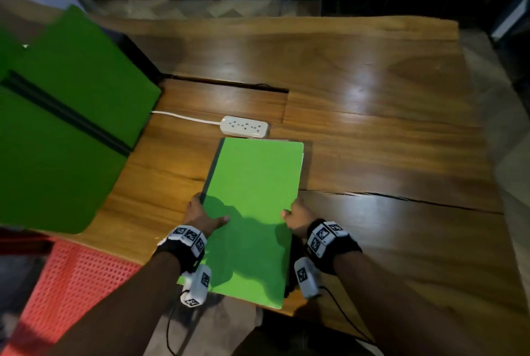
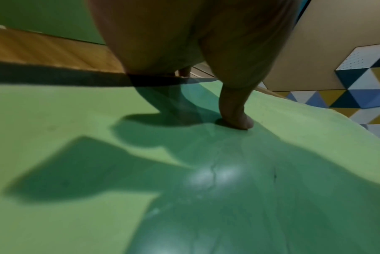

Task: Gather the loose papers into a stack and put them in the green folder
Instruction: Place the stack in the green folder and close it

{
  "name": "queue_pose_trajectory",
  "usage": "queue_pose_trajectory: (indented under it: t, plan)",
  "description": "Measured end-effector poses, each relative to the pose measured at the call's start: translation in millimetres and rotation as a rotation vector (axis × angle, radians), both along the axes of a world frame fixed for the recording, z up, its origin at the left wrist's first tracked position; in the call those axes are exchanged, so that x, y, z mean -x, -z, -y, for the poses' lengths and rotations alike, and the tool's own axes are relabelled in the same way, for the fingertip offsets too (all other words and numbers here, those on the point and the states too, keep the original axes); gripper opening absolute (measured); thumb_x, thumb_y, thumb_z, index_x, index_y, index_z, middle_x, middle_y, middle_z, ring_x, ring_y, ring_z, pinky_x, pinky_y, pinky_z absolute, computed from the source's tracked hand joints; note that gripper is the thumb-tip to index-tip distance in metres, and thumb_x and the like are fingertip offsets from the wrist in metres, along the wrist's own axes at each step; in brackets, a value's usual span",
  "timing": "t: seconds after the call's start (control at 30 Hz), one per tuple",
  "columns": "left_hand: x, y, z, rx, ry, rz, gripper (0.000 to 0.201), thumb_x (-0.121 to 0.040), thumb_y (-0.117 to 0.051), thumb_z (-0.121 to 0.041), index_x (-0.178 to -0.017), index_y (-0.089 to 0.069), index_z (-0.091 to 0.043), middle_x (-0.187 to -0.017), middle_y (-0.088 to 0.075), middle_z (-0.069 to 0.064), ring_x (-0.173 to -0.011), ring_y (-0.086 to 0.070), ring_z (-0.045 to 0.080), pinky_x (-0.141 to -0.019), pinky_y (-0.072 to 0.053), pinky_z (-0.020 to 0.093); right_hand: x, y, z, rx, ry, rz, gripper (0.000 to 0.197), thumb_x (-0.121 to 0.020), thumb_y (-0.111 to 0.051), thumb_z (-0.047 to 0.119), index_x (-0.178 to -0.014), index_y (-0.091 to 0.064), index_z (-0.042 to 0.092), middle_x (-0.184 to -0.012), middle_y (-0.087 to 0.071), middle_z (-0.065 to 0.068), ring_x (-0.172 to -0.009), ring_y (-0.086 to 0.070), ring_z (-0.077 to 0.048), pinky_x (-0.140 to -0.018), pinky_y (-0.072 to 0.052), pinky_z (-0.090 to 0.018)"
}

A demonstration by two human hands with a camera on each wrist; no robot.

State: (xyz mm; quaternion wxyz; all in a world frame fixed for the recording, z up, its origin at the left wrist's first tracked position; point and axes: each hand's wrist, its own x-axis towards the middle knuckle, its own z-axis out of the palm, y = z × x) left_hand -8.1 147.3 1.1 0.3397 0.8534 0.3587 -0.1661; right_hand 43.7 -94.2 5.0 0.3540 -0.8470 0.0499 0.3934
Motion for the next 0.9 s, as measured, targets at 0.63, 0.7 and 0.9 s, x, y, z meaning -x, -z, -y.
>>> queue_pose_trajectory:
  t: [0.63,0.7,0.9]
  plan:
    - [-20,12,-70,-0.005,0.061,0.061,0.111,-0.059,-0.089,-0.035,-0.148,-0.025,-0.019,-0.141,-0.027,0.006,-0.134,-0.031,0.031,-0.112,-0.033,0.044,-20,1,-58,0.03,0.085,0.05,0.081,-0.089,-0.06,0.02,-0.146,-0.004,0.017,-0.132,-0.053,-0.01,-0.118,-0.055,-0.03,-0.099,-0.043,-0.033]
    - [-20,13,-69,-0.031,0.088,0.083,0.11,-0.06,-0.089,-0.033,-0.149,-0.024,-0.023,-0.143,-0.024,0.005,-0.134,-0.027,0.031,-0.111,-0.032,0.044,-20,1,-57,0.018,0.095,0.026,0.095,-0.089,-0.061,0.021,-0.149,0.013,0.024,-0.14,-0.048,-0.01,-0.123,-0.052,-0.03,-0.105,-0.041,-0.037]
    - [-17,11,-61,-0.079,0.193,0.205,0.1,-0.065,-0.086,-0.03,-0.147,-0.031,-0.021,-0.149,-0.019,0.0,-0.135,-0.022,0.027,-0.112,-0.03,0.042,-25,10,-54,0.01,0.045,0.036,0.098,-0.084,-0.064,0.029,-0.147,0.01,0.033,-0.138,-0.051,-0.012,-0.121,-0.053,-0.03,-0.105,-0.042,-0.044]
